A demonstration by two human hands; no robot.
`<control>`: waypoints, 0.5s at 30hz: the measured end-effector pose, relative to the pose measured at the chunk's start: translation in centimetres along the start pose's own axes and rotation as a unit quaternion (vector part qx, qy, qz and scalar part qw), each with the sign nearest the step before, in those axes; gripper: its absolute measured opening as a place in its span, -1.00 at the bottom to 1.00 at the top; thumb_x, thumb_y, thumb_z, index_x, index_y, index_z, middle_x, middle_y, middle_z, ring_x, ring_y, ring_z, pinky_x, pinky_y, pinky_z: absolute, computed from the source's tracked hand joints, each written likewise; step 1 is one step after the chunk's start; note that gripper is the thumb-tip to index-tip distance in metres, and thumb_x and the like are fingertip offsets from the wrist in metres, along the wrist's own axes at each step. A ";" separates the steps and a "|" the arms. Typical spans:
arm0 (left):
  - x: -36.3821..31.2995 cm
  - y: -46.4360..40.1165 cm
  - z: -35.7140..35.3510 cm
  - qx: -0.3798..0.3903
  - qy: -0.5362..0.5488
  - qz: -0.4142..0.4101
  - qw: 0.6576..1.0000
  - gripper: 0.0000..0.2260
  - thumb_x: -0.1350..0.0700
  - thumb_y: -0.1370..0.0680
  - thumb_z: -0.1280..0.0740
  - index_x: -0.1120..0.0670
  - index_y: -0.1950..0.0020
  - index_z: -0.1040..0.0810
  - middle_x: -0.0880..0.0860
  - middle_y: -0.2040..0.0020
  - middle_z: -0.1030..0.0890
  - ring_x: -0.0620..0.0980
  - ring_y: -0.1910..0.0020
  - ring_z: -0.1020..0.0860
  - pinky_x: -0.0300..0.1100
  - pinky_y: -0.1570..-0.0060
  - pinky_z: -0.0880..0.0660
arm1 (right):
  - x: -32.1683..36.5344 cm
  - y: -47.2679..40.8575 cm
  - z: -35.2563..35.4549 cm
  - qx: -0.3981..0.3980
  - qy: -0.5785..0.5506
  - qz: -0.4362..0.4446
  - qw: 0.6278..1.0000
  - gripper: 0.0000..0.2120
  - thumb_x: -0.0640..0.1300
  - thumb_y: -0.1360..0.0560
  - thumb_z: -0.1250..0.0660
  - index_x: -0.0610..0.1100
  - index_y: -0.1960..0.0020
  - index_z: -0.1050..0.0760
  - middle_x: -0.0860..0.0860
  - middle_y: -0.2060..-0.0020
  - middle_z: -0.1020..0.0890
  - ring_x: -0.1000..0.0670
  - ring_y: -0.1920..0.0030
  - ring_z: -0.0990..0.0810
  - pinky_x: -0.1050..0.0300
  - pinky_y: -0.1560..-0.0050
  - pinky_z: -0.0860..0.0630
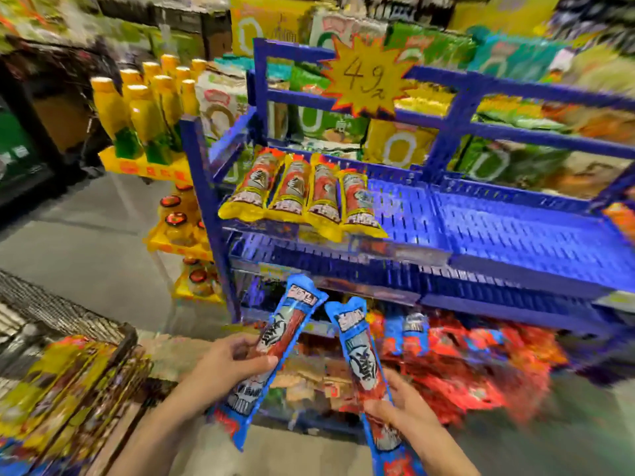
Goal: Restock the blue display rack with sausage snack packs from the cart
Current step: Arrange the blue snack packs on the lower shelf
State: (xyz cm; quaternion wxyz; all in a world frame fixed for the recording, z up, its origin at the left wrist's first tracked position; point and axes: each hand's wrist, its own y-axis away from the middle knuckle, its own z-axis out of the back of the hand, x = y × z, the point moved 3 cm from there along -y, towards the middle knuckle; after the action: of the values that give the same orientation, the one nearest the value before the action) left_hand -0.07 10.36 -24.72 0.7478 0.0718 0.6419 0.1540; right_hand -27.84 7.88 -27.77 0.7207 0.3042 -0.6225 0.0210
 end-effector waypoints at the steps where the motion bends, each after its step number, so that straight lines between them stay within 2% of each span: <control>1: -0.3 -0.1 -0.8 0.012 -0.012 -0.007 1.000 -0.84 0.35 -0.37 -0.48 0.14 0.17 -0.58 -0.11 0.39 -0.64 -0.26 0.35 -0.56 -0.50 0.31 -0.42 | 0.1 0.5 0.9 -0.024 -0.009 0.004 1.000 -0.36 -0.01 -0.07 -0.57 -0.15 -0.11 -0.52 0.00 0.11 -0.69 0.05 0.09 -0.61 0.24 0.01 -0.50; 3: -1.1 -0.5 -2.1 0.038 -0.022 -0.009 0.999 -0.85 0.31 -0.36 -0.50 0.18 0.16 -0.58 -0.12 0.40 -0.63 -0.28 0.37 -0.54 -0.50 0.32 -0.41 | 0.5 1.1 2.1 -0.064 -0.028 0.016 0.997 -0.44 -0.02 -0.08 -0.52 -0.17 -0.04 -0.56 0.00 0.17 -0.70 0.06 0.15 -0.62 0.27 0.09 -0.54; 6: -2.4 -1.4 -3.1 0.091 -0.092 -0.024 0.991 -0.56 -0.04 -0.13 -0.54 0.20 0.13 -0.60 -0.14 0.37 -0.62 -0.31 0.37 -0.52 -0.44 0.29 -0.40 | 0.7 1.1 3.6 -0.124 -0.065 0.024 0.990 -0.57 -0.10 -0.15 -0.47 -0.21 0.01 -0.55 -0.04 0.24 -0.68 0.06 0.27 -0.62 0.28 0.24 -0.55; 7: -2.8 -1.8 -3.3 0.113 -0.123 -0.031 0.985 -0.56 -0.06 -0.11 -0.51 0.16 0.13 -0.60 -0.16 0.37 -0.61 -0.32 0.37 -0.50 -0.42 0.28 -0.40 | 0.8 1.0 3.9 -0.142 -0.079 0.024 0.986 -0.58 -0.12 -0.17 -0.45 -0.24 0.00 -0.53 -0.06 0.26 -0.67 0.02 0.29 -0.61 0.25 0.26 -0.56; 9: -3.2 -2.6 -3.4 0.160 -0.188 -0.042 0.968 -0.63 -0.04 -0.16 -0.50 0.08 0.11 -0.60 -0.19 0.36 -0.61 -0.32 0.36 -0.48 -0.36 0.27 -0.39 | 0.9 0.9 4.4 -0.165 -0.092 0.026 0.982 -0.51 -0.10 -0.18 -0.50 -0.26 -0.05 -0.52 -0.14 0.15 -0.69 -0.13 0.18 -0.66 0.07 0.11 -0.62; 11: -4.1 -3.3 -3.8 0.199 -0.255 -0.064 0.944 -0.61 -0.11 -0.16 -0.50 0.03 0.10 -0.61 -0.13 0.31 -0.60 -0.25 0.34 -0.46 -0.27 0.27 -0.37 | 1.5 0.9 4.5 -0.169 -0.101 0.036 0.980 -0.47 -0.03 -0.19 -0.56 -0.22 -0.09 -0.55 -0.20 0.04 -0.68 -0.22 0.01 -0.66 -0.11 -0.08 -0.58; 12: -4.4 -3.6 -4.2 0.219 -0.289 -0.080 0.928 -0.63 -0.12 -0.18 -0.48 0.01 0.10 -0.61 -0.10 0.29 -0.57 -0.22 0.34 -0.44 -0.24 0.28 -0.36 | 1.7 0.9 4.5 -0.175 -0.102 0.041 0.978 -0.46 -0.02 -0.18 -0.56 -0.20 -0.08 -0.56 -0.19 0.04 -0.69 -0.19 0.01 -0.67 -0.10 -0.09 -0.57; 15: -5.7 -4.1 -5.5 0.259 -0.375 -0.111 0.883 -0.76 0.04 -0.32 -0.48 0.06 0.06 -0.60 -0.02 0.28 -0.56 -0.19 0.35 -0.42 -0.28 0.32 -0.33 | 2.2 0.4 4.3 -0.182 -0.097 0.050 0.977 -0.45 -0.07 -0.11 -0.57 -0.21 -0.05 -0.56 -0.11 0.09 -0.70 -0.06 0.11 -0.67 0.01 0.02 -0.59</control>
State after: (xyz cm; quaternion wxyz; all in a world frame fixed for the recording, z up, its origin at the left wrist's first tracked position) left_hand -5.63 4.18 -21.51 0.8994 0.2440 0.3344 -0.1402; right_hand -31.31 5.47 -25.39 0.6981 0.1366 -0.6975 -0.0865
